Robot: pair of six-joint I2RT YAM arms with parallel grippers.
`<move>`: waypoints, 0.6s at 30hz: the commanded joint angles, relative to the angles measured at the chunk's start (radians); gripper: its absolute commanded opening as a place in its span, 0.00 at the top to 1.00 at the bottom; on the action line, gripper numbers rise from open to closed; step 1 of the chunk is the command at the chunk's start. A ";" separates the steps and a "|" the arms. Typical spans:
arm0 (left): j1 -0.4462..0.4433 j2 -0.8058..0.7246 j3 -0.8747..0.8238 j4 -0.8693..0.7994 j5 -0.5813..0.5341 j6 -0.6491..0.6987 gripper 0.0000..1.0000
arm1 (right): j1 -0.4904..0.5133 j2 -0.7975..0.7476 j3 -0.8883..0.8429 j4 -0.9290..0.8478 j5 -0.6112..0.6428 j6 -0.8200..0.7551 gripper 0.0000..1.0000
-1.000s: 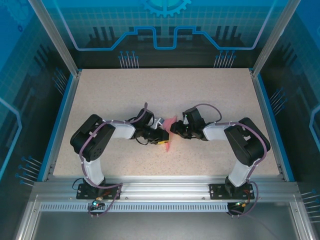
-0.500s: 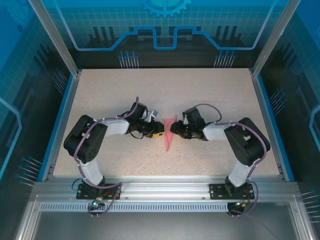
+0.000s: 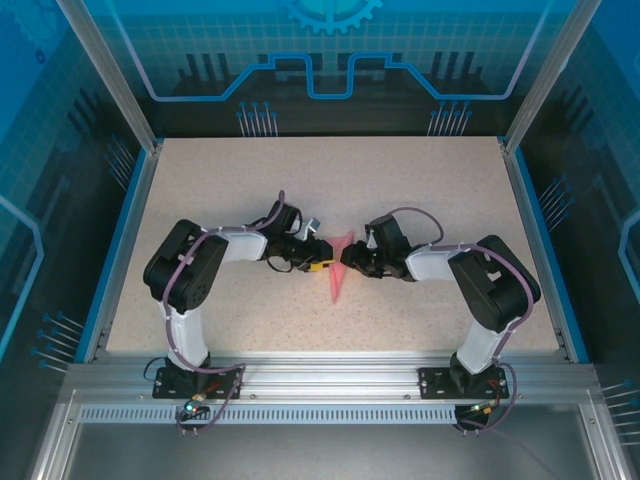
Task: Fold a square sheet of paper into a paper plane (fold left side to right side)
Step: Fold the wing for the fifth time at the center of the table.
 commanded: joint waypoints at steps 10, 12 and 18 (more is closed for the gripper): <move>0.003 0.064 0.058 -0.003 0.031 -0.023 0.69 | 0.031 0.075 -0.004 -0.013 0.010 -0.008 0.64; 0.001 0.071 0.061 0.003 0.036 -0.027 0.71 | 0.031 0.076 -0.004 -0.015 0.010 -0.008 0.65; 0.002 0.074 0.064 0.010 0.031 -0.032 0.82 | 0.031 0.080 -0.003 -0.017 0.008 -0.010 0.65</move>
